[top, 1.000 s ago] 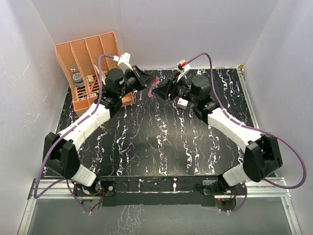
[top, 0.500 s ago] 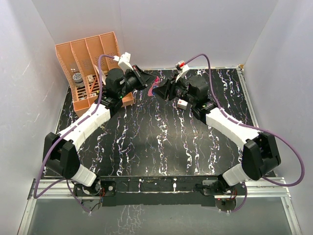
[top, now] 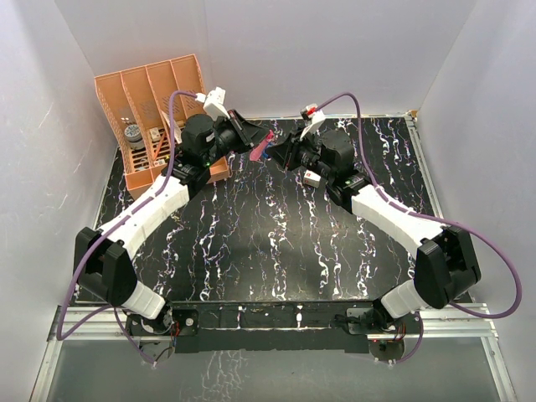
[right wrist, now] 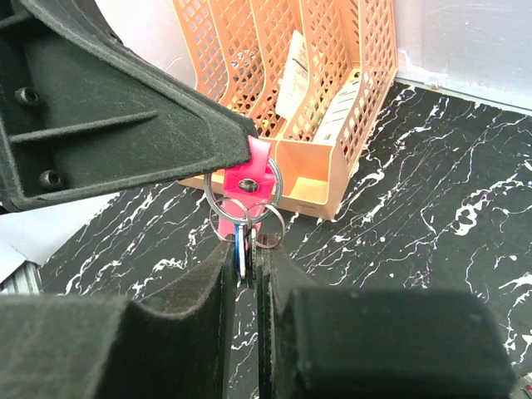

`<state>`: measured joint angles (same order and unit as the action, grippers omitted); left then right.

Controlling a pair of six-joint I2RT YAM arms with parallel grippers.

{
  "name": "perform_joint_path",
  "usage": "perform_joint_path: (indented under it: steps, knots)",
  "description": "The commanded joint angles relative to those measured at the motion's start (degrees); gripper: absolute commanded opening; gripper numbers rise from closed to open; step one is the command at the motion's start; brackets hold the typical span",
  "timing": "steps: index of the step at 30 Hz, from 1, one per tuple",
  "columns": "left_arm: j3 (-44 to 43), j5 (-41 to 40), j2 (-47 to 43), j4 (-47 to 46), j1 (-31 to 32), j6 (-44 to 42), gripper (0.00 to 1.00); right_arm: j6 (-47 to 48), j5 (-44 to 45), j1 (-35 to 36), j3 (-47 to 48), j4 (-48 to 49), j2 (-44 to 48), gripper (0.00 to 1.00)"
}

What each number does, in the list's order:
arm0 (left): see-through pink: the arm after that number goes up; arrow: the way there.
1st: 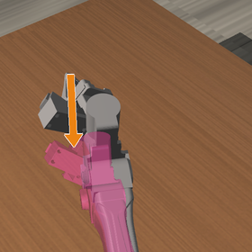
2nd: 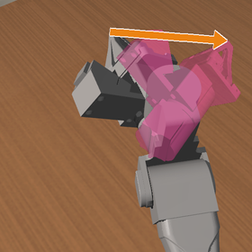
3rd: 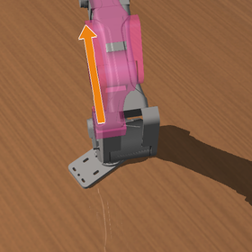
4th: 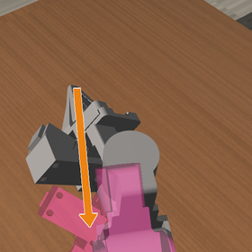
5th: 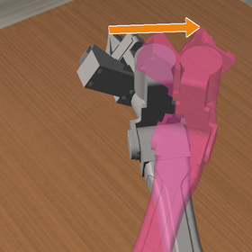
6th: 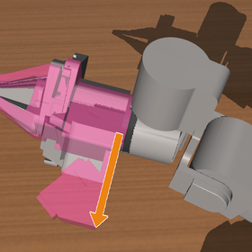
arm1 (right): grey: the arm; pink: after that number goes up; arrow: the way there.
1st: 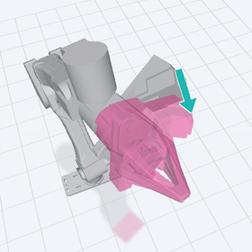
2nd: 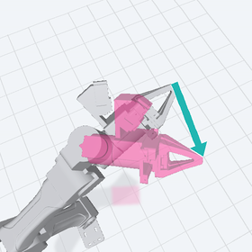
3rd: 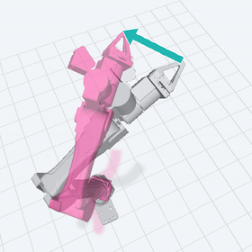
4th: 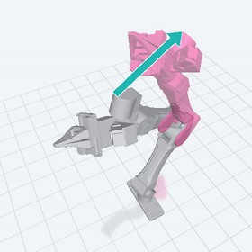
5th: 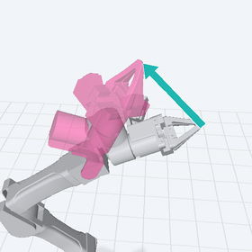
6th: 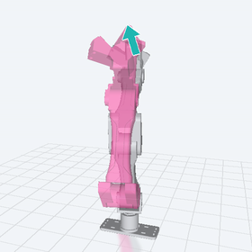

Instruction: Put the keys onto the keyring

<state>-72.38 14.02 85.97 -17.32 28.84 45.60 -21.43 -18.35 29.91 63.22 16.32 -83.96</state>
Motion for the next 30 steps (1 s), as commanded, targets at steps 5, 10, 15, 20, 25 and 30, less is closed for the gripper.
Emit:
perform_joint_path:
  steps: [5,10,15,20,25,30]
  knots:
    - [-8.55,2.23,-0.72,12.25,0.34,-4.95,0.0,6.45,3.71,0.23,3.21,-3.49,2.36,0.05]
    - [-12.87,5.15,1.7,18.83,0.34,-7.11,0.0,9.37,5.25,0.23,2.55,-4.3,3.54,0.05]
    - [-17.13,8.29,5.19,24.83,0.32,-8.93,0.0,11.9,7.12,0.24,1.5,-4.68,4.98,0.05]
    - [-19.02,10.72,7.03,27.26,0.34,-9.91,0.0,13.73,8.53,0.24,1.23,-5.42,5.13,0.06]
    - [-21.18,11.88,8.06,30.37,0.27,-11.55,0.0,15.61,9.83,0.23,1.38,-6.53,4.8,0.07]
    - [-22.0,13.0,8.56,31.98,0.31,-12.38,0.0,17.29,11.32,0.21,1.27,-7.45,4.86,0.13]
